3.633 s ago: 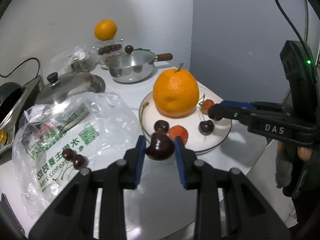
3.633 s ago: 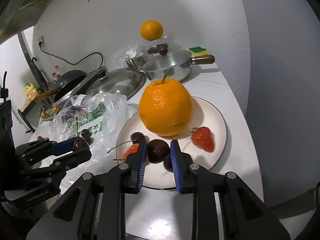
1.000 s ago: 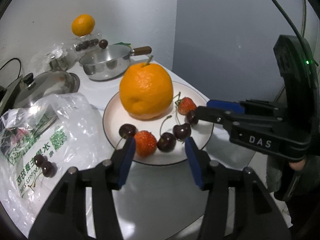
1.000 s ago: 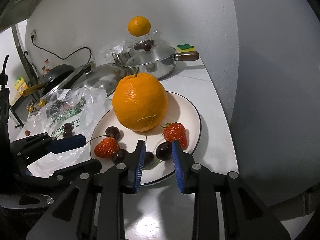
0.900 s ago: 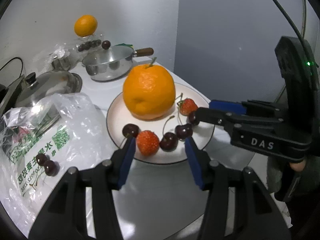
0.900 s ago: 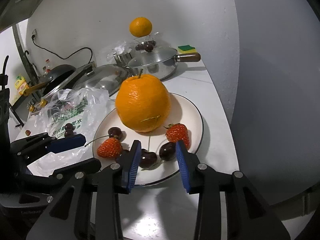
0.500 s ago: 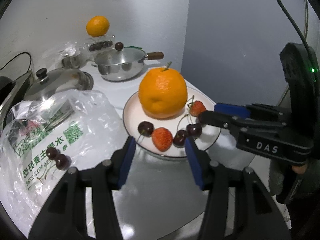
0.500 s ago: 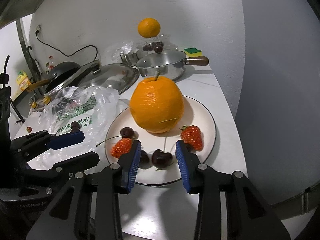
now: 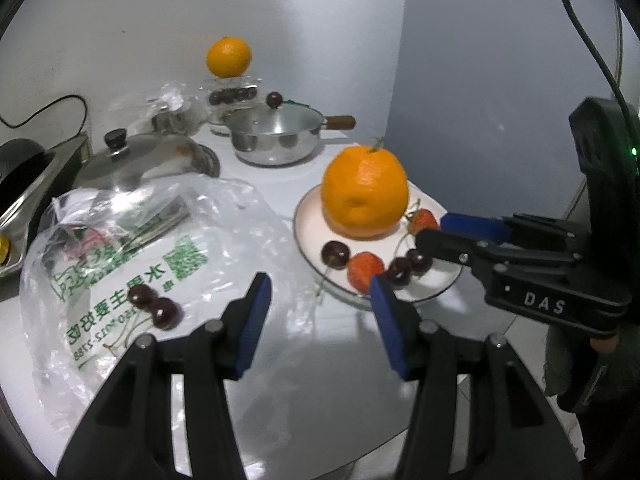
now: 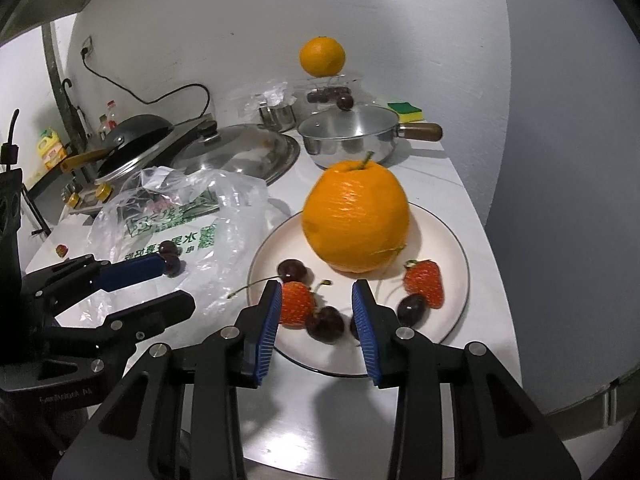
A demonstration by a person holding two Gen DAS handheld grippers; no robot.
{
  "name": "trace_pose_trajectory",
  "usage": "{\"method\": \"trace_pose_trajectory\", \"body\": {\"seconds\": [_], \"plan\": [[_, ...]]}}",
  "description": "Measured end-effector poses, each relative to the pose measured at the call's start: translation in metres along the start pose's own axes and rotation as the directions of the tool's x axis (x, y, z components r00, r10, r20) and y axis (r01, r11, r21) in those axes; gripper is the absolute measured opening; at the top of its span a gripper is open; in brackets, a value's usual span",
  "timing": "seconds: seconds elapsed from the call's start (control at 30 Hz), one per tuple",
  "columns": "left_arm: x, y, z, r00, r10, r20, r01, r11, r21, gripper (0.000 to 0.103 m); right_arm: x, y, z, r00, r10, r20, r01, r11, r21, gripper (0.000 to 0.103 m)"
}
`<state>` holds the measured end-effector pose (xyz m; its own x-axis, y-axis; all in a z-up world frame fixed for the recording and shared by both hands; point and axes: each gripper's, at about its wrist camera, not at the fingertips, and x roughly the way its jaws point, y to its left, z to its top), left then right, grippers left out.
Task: Organize fruits
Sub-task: 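Move both open grippers back over the bag of cherries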
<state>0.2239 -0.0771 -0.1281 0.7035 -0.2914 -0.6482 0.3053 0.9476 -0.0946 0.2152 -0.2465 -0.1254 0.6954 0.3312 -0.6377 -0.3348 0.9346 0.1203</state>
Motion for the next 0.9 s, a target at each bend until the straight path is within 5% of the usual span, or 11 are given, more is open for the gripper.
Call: {"method": "trace_pose_trajectory", "body": {"seconds": [0.9], "plan": [[-0.035, 0.088, -0.029, 0.995, 0.098, 0.029, -0.094, 0.989, -0.11, 0.053, 0.029, 0.084, 0.012, 0.998, 0.047, -0.036, -0.05, 0.994, -0.1, 0.039]]}}
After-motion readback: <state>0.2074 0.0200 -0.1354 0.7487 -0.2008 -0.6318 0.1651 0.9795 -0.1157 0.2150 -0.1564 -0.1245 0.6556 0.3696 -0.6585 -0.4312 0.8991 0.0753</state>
